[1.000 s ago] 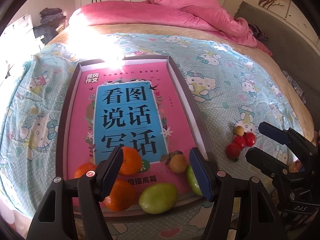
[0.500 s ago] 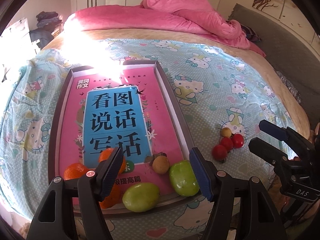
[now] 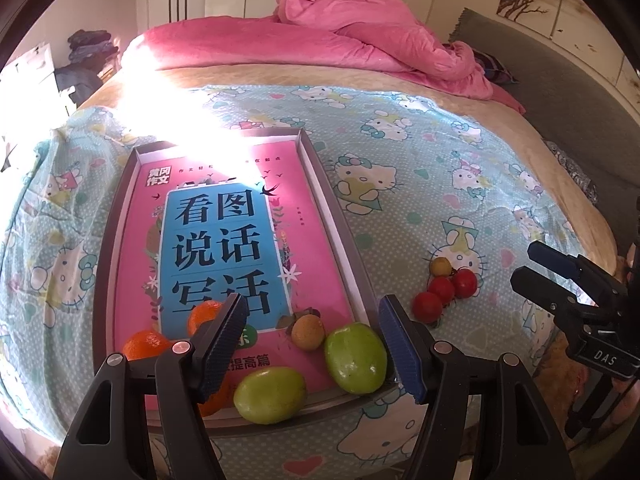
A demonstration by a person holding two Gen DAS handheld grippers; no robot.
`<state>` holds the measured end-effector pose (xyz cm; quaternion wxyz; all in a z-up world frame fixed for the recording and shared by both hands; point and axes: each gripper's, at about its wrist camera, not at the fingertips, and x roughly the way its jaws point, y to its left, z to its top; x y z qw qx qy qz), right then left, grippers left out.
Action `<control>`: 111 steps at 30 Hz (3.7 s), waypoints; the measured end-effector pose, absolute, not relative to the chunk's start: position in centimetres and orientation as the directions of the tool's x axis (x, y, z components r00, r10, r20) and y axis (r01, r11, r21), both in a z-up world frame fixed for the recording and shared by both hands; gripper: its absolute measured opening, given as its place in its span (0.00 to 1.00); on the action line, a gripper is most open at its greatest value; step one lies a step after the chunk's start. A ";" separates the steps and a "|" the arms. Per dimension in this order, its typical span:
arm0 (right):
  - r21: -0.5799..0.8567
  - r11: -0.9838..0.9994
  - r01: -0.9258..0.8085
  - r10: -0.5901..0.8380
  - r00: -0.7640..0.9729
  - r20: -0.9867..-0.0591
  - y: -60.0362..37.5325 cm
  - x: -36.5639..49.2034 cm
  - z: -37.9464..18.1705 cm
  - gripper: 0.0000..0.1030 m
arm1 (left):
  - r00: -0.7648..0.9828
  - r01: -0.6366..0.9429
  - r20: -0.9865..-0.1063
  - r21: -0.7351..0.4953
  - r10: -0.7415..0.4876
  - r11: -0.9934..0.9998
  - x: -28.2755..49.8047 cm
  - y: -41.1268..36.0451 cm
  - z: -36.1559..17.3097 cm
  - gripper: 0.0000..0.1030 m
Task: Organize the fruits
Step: 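Move both open tools away from the workbook toward the red tomatoes, then grasp a red tomato with the left tool while the right tool grasps another tomato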
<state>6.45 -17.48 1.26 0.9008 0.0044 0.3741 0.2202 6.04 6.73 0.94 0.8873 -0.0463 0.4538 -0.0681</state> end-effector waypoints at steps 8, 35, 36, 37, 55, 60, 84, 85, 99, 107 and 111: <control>0.164 0.918 -0.360 0.369 0.632 -0.682 -18.8 6.8 1.2 0.68 | 0.581 0.107 -0.797 -0.126 -0.165 0.986 5.8 5.8 1.1 0.68; 0.126 0.944 -0.304 0.279 0.536 -0.797 -20.5 8.7 -2.5 0.68 | 0.527 0.255 -0.824 -0.078 -0.207 0.964 6.0 0.7 0.1 0.68; 0.124 0.944 -0.305 0.277 0.532 -0.800 -20.4 8.8 -2.7 0.68 | 0.522 0.267 -0.827 -0.074 -0.209 0.961 6.1 0.4 0.0 0.68; 0.121 0.944 -0.307 0.274 0.528 -0.803 -20.4 8.8 -2.8 0.68 | 0.516 0.278 -0.831 -0.067 -0.207 0.958 6.2 0.1 -0.2 0.68; 0.121 0.942 -0.314 0.269 0.487 -0.831 -20.1 10.0 -4.6 0.67 | 0.383 0.478 -0.898 -0.010 -0.218 0.878 8.6 -5.1 -2.9 0.57; 0.135 0.936 -0.325 0.283 0.464 -0.840 -19.9 10.6 -5.2 0.58 | 0.362 0.507 -0.906 -0.006 -0.219 0.862 9.0 -5.7 -3.7 0.53; 0.113 0.913 -0.393 0.292 0.434 -0.852 -17.7 11.9 -7.0 0.38 | 0.298 0.479 -0.928 -0.059 -0.225 0.876 10.8 -6.2 -5.9 0.47; 0.112 0.912 -0.394 0.292 0.434 -0.852 -17.7 12.0 -7.0 0.37 | 0.297 0.478 -0.928 -0.060 -0.225 0.876 10.8 -6.3 -6.0 0.47; 0.163 0.918 -0.362 0.324 0.444 -0.836 -18.7 11.9 -6.6 0.31 | 0.300 0.463 -0.922 -0.084 -0.245 0.882 11.6 -6.8 -6.6 0.38; 0.195 0.920 -0.339 0.343 0.462 -0.818 -19.3 11.9 -6.0 0.31 | 0.308 0.467 -0.918 -0.083 -0.250 0.880 11.3 -6.9 -6.5 0.32; 0.201 0.920 -0.335 0.347 0.467 -0.813 -19.4 11.9 -5.8 0.31 | 0.307 0.466 -0.914 -0.099 -0.266 0.879 11.0 -6.7 -6.1 0.32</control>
